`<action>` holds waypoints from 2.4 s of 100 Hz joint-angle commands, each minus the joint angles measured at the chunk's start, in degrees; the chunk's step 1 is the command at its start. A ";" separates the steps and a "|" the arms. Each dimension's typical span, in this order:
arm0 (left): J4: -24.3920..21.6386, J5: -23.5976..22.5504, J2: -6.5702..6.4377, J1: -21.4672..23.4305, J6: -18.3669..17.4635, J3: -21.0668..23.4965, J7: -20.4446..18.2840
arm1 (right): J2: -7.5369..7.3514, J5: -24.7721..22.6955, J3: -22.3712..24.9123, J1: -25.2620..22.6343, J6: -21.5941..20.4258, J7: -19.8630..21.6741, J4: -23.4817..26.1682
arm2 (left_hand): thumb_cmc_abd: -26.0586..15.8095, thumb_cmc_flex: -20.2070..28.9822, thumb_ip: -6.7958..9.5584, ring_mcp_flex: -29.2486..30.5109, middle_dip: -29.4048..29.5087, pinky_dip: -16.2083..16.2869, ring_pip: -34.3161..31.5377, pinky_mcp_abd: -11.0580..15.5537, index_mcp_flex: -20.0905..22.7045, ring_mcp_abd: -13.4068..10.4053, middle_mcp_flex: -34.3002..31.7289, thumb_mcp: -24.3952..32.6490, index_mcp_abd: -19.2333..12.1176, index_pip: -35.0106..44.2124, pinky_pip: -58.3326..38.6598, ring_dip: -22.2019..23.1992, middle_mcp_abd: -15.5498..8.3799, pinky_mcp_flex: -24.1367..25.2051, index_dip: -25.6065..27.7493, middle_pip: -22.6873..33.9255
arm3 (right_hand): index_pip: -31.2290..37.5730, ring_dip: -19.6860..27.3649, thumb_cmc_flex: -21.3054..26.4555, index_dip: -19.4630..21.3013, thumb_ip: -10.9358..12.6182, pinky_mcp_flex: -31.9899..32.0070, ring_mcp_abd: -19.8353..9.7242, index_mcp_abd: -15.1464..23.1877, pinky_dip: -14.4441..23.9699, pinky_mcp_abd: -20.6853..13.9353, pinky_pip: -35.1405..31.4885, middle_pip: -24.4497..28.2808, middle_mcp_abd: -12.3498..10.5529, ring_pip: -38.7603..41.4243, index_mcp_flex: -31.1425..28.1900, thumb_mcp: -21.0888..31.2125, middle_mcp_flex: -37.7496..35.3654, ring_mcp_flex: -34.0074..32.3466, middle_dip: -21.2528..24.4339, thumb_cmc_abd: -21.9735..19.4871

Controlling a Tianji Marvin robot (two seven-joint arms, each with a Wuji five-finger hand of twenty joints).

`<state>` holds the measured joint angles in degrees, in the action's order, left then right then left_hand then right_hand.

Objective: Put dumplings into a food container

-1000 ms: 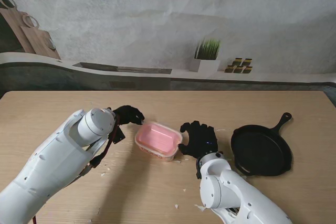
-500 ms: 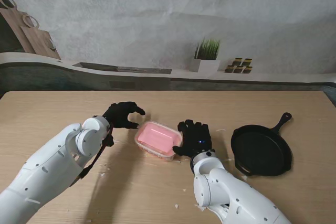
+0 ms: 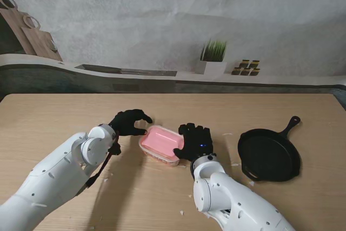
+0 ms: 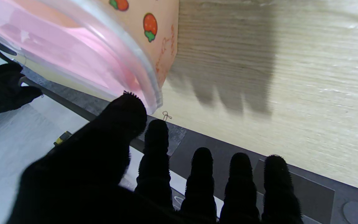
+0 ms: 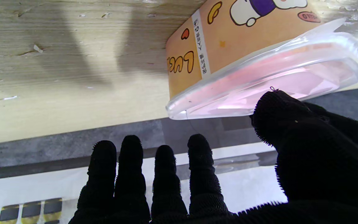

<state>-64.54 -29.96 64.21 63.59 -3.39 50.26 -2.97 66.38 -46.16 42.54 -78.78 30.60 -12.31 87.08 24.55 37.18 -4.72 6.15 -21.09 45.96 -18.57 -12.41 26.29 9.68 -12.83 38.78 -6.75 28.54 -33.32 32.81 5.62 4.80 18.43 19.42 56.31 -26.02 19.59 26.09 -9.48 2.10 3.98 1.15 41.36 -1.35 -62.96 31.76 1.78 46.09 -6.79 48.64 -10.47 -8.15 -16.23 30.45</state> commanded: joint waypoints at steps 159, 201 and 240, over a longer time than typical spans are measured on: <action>0.18 -4.48 -2.49 -0.14 -4.35 -2.14 -7.99 | -0.62 -0.29 1.10 -2.33 -4.99 1.95 -3.11 | 2.81 -6.48 -2.42 -2.12 0.91 2.83 4.40 0.04 -5.53 -2.10 1.99 -1.46 1.89 -4.71 8.23 -1.85 -3.20 1.18 -2.20 -5.86 | -2.16 -1.23 -5.02 -3.37 0.72 1.01 -1.63 -2.92 0.59 -1.26 1.02 5.98 -1.30 2.25 -1.06 -0.38 0.34 2.76 -1.84 -2.77; -3.23 -1.16 -1.68 2.83 -3.52 2.18 -6.37 | -0.74 1.22 6.61 -3.68 -13.45 0.30 -1.22 | -4.35 -5.86 -1.31 -1.99 0.70 4.07 4.31 -0.11 -4.82 -2.17 1.69 -6.63 1.73 -5.46 8.28 -1.79 -2.85 1.15 -2.76 -5.27 | -4.61 -0.65 -6.07 -5.67 0.74 1.10 -2.64 0.80 0.22 -1.61 2.66 5.36 -2.03 0.82 1.92 -6.98 0.20 2.50 -1.69 -5.58; -10.87 -1.23 -1.83 10.01 -7.27 10.55 -4.08 | -1.82 -0.49 11.33 -8.88 -15.83 2.23 4.91 | -9.34 -4.68 -0.47 -2.35 3.08 1.10 7.52 0.52 -10.88 -3.13 2.21 -14.89 2.89 -9.01 9.15 -4.94 -2.78 0.67 -4.79 -7.88 | -9.86 2.04 -5.89 -7.77 1.82 1.61 -3.01 2.17 -0.17 -1.04 6.93 1.53 -1.73 -5.04 1.99 -10.01 0.12 2.01 -0.19 -6.09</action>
<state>-72.71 -32.42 62.58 71.18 -10.06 59.74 -6.54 64.57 -47.43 52.75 -85.58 16.21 -11.07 89.92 18.50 31.74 -6.14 6.05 -19.88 49.18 -14.06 -12.46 18.81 8.90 -12.23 28.77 -4.35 21.99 -26.07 30.27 4.20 5.40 15.17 13.90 47.77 -25.59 15.36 19.31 -9.49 2.22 2.67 1.79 41.91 -1.42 -58.75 35.56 1.24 44.09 -6.39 39.47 -10.47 -8.15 -17.19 26.35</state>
